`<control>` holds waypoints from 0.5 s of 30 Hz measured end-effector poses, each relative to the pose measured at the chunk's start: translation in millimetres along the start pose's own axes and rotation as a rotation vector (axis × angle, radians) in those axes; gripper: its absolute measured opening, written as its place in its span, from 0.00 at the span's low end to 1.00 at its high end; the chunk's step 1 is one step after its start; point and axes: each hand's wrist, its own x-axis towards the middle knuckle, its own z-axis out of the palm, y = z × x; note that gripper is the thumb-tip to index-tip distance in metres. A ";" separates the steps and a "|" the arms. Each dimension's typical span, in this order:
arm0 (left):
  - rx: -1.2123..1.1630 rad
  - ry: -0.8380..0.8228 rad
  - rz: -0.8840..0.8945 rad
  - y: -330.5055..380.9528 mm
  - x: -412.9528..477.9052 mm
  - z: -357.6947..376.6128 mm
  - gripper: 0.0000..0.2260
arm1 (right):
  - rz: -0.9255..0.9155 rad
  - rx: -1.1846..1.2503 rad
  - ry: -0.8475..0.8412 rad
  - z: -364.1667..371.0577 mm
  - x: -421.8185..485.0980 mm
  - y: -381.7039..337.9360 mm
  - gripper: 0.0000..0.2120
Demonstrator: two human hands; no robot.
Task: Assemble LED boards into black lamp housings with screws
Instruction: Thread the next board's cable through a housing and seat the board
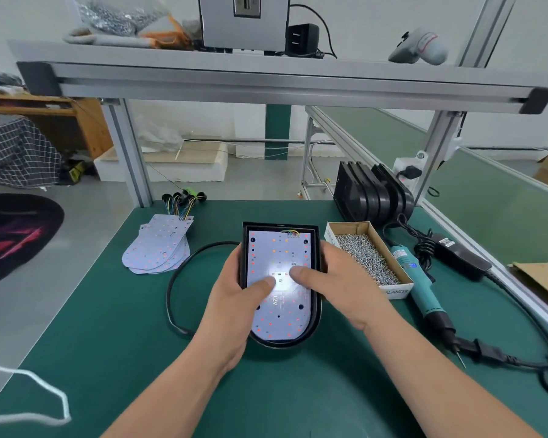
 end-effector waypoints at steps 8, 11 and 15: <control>0.036 0.088 0.003 1.3 -2.6 3.8 0.14 | -0.047 0.109 0.021 5.5 0.8 1.6 0.17; 0.031 0.064 -0.013 2.2 -3.7 6.8 0.16 | -0.055 0.115 0.075 5.1 1.2 4.1 0.10; -0.027 0.070 -0.059 4.6 -3.5 8.3 0.17 | -0.033 0.164 0.095 7.9 1.9 4.6 0.11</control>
